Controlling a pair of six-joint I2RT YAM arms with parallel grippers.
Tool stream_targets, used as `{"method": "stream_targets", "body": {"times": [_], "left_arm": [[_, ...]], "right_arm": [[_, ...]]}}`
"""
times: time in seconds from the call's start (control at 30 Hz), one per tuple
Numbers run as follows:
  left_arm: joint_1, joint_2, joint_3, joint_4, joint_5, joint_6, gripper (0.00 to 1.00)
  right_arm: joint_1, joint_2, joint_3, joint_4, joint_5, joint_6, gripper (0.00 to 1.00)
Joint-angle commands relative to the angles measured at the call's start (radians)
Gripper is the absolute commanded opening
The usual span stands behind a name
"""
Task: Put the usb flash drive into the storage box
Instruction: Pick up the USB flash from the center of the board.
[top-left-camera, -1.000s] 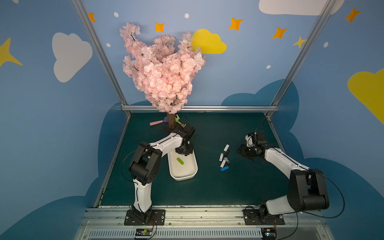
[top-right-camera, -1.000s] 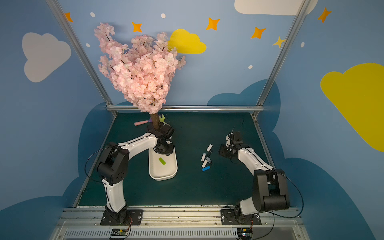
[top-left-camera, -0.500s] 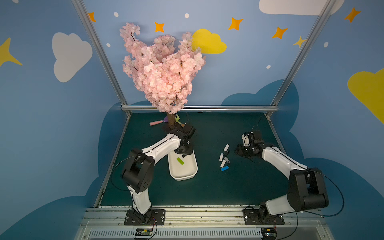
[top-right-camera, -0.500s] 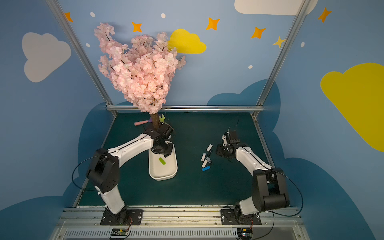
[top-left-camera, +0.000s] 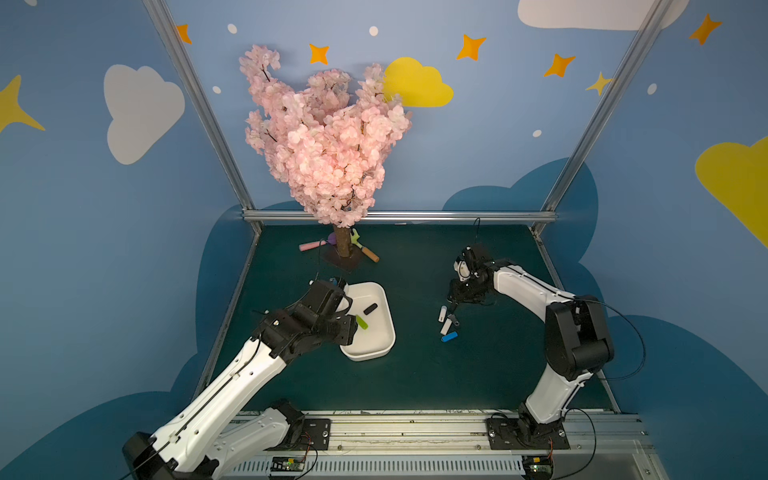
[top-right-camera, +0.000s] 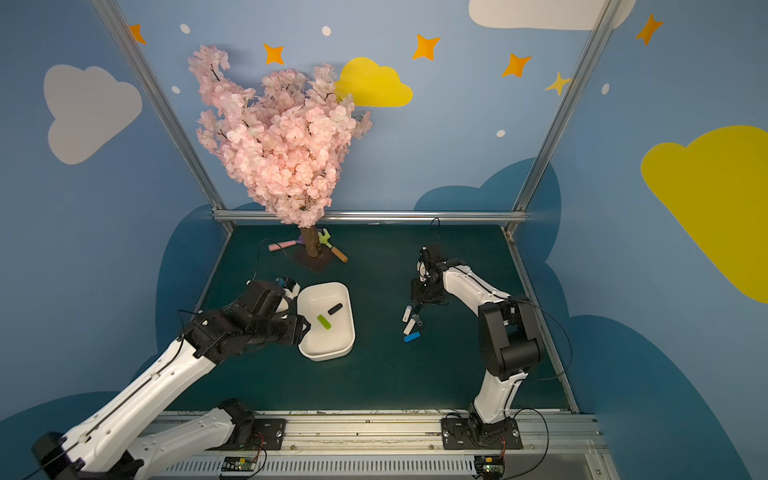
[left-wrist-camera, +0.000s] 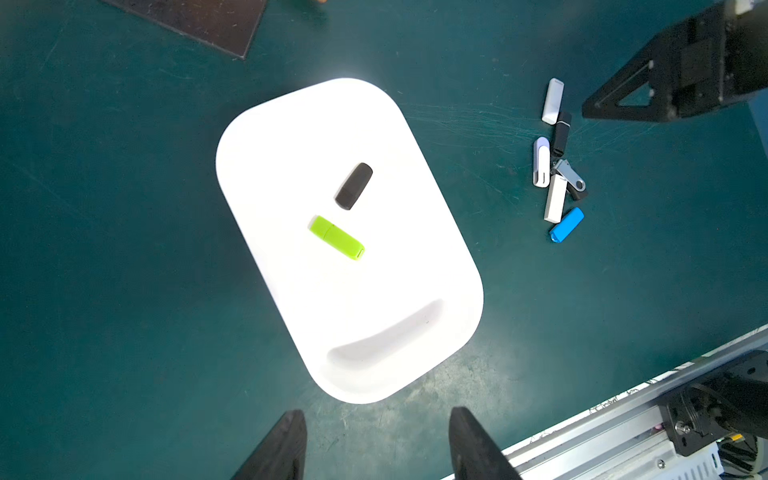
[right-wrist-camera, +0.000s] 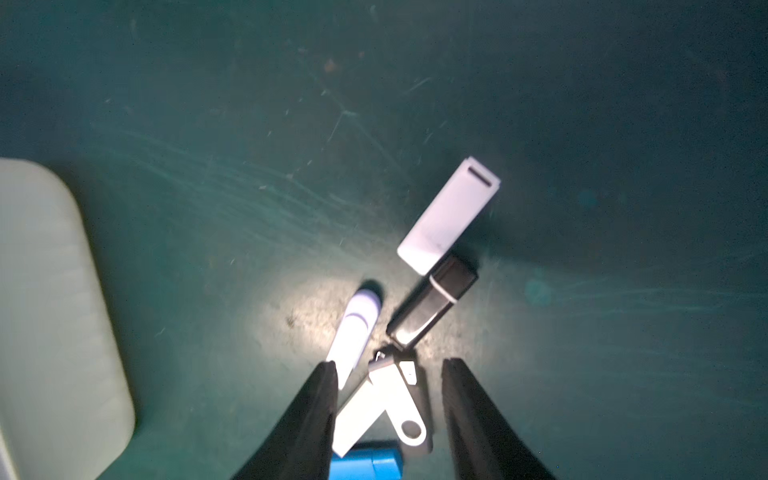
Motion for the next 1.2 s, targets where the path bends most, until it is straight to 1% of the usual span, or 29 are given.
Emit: {"method": "stream_targets", "body": {"times": [0.0, 0.07, 0.13, 0.2, 0.3, 0.5, 0.73, 0.87, 1.03, 1.07, 1.17], "left_arm": [[-0.001, -0.070, -0.049, 0.011, 0.019, 0.010, 0.60], [-0.003, -0.062, -0.044, 0.011, 0.030, 0.018, 0.59], [-0.003, -0.037, -0.043, 0.004, 0.016, 0.015, 0.59], [-0.003, -0.013, -0.041, 0.000, 0.024, 0.016, 0.58], [-0.005, 0.005, -0.039, -0.004, 0.018, 0.013, 0.57], [-0.005, -0.020, -0.046, 0.001, 0.016, 0.012, 0.58], [-0.005, -0.003, -0.043, -0.001, 0.013, 0.012, 0.58], [-0.006, 0.003, -0.043, -0.002, 0.010, 0.012, 0.58], [-0.007, 0.005, -0.043, -0.003, 0.007, 0.011, 0.58], [-0.006, 0.005, -0.043, -0.004, 0.007, 0.010, 0.58], [-0.006, 0.004, -0.043, -0.003, 0.005, 0.010, 0.58]], "right_arm": [[-0.003, 0.081, 0.092, -0.090, 0.064, 0.068, 0.46], [-0.003, 0.132, 0.140, -0.109, 0.076, 0.102, 0.46], [-0.005, 0.187, 0.189, -0.131, 0.079, 0.129, 0.46], [-0.007, 0.224, 0.233, -0.164, 0.111, 0.155, 0.47], [-0.011, 0.248, 0.255, -0.158, 0.105, 0.162, 0.48], [-0.012, 0.279, 0.273, -0.168, 0.108, 0.168, 0.49], [-0.001, 0.343, 0.325, -0.191, 0.117, 0.160, 0.47], [0.004, 0.365, 0.338, -0.191, 0.118, 0.161, 0.42], [0.029, 0.399, 0.369, -0.217, 0.154, 0.144, 0.34], [0.033, 0.403, 0.372, -0.219, 0.157, 0.142, 0.31], [0.044, 0.415, 0.386, -0.221, 0.155, 0.138, 0.27]]}}
